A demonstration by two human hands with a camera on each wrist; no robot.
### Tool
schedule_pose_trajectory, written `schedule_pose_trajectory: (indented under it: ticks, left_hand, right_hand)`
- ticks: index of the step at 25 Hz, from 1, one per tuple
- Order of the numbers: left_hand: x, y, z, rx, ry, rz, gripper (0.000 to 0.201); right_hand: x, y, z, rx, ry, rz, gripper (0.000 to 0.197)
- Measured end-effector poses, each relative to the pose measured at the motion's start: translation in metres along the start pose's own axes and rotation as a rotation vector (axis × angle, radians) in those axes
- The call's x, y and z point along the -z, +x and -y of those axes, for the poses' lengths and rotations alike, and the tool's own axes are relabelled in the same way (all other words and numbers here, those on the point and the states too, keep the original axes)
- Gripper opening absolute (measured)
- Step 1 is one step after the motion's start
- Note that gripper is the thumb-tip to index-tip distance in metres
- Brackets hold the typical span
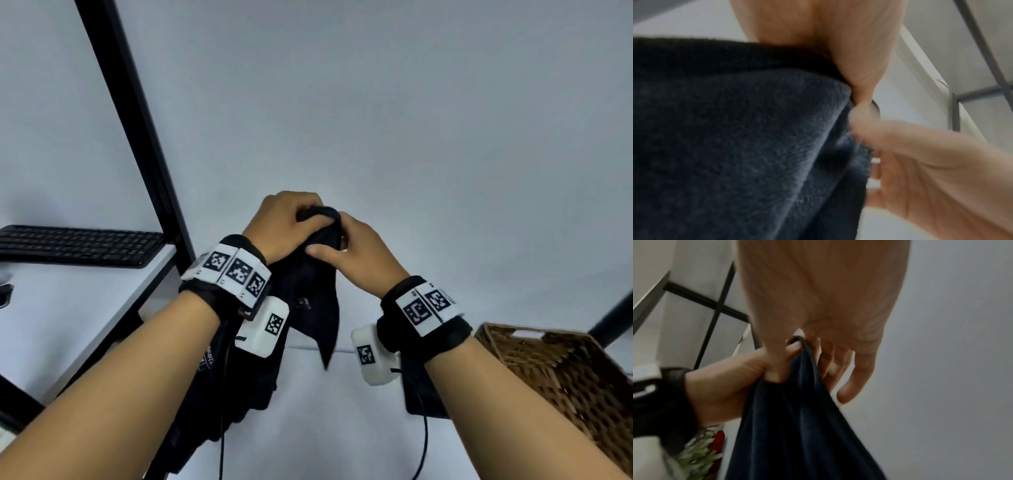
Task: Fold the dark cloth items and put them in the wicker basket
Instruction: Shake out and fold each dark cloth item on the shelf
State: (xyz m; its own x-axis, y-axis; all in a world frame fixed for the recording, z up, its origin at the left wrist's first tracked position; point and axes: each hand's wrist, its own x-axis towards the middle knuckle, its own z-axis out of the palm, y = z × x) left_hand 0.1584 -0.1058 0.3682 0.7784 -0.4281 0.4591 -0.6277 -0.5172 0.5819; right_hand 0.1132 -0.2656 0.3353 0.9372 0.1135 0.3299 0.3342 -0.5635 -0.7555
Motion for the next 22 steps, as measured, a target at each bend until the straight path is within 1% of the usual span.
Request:
schedule_pose_trajectory:
  ticks: [1, 2, 3, 4, 6, 7, 8, 9, 10, 12, 13, 14, 16, 17, 18, 19, 20, 22]
  left_hand:
    - [0.001, 0.000, 0.001, -0.011, 0.064, 0.006, 0.010]
    - [0.004, -0.001, 0.005, -0.013, 0.119, 0.003, 0.009]
    - [0.009, -0.003, 0.011, -0.004, 0.157, -0.009, 0.011]
    - [0.013, -0.005, 0.015, 0.011, 0.177, -0.038, 0.014]
    - [0.020, -0.008, 0.022, 0.058, 0.161, -0.156, 0.018]
    - [0.023, -0.008, 0.023, 0.089, 0.129, -0.225, 0.019]
    - [0.027, -0.007, 0.025, 0.129, 0.093, -0.276, 0.018]
    - [0.031, -0.007, 0.028, 0.175, 0.058, -0.308, 0.017]
    - [0.037, -0.009, 0.031, 0.210, 0.035, -0.333, 0.016]
    - [0.043, -0.015, 0.039, 0.236, -0.012, -0.354, 0.014]
    - [0.041, -0.018, 0.038, 0.220, -0.062, -0.324, 0.013]
    - [0.035, -0.020, 0.034, 0.192, -0.121, -0.250, 0.018]
    - [0.013, -0.018, 0.020, 0.148, -0.130, 0.001, 0.040]
    - [0.002, -0.016, 0.014, 0.147, -0.104, 0.108, 0.044]
    - [-0.006, -0.013, 0.011, 0.153, -0.100, 0.162, 0.042]
    - [-0.010, -0.009, 0.012, 0.169, -0.129, 0.162, 0.035]
    - [-0.011, -0.006, 0.013, 0.194, -0.187, 0.130, 0.027]
    - [-0.004, -0.003, 0.018, 0.239, -0.284, 0.043, 0.010]
  right_hand:
    - [-0.002, 0.003, 0.000, 0.012, -0.074, -0.045, 0.026]
    - [0.001, 0.005, -0.005, -0.013, -0.102, -0.071, 0.014]
    - [0.005, 0.006, -0.013, -0.045, -0.086, -0.065, 0.011]
    - [0.009, 0.005, -0.022, -0.079, -0.052, -0.024, 0.016]
    - [0.008, -0.002, -0.038, -0.137, -0.040, 0.116, 0.026]
    - [0.004, -0.005, -0.046, -0.164, -0.060, 0.175, 0.027]
    - [0.001, -0.009, -0.054, -0.204, -0.080, 0.200, 0.026]
    - [-0.001, -0.011, -0.061, -0.236, -0.089, 0.192, 0.024]
    - [-0.001, -0.011, -0.067, -0.250, -0.102, 0.150, 0.022]
    - [0.009, -0.005, -0.067, -0.209, -0.110, 0.027, 0.013]
    - [0.014, 0.000, -0.057, -0.147, -0.093, -0.018, 0.010]
    - [0.019, 0.007, -0.042, -0.071, -0.075, -0.033, 0.009]
    - [0.023, 0.023, -0.007, 0.088, -0.090, 0.014, 0.010]
    - [0.022, 0.029, 0.007, 0.152, -0.121, 0.045, 0.010]
    - [0.021, 0.032, 0.017, 0.195, -0.143, 0.060, 0.007]
    - [0.021, 0.032, 0.018, 0.198, -0.152, 0.065, 0.006]
    - [0.024, 0.030, 0.013, 0.165, -0.153, 0.065, 0.009]
    - [0.030, 0.020, -0.012, 0.031, -0.199, 0.102, 0.008]
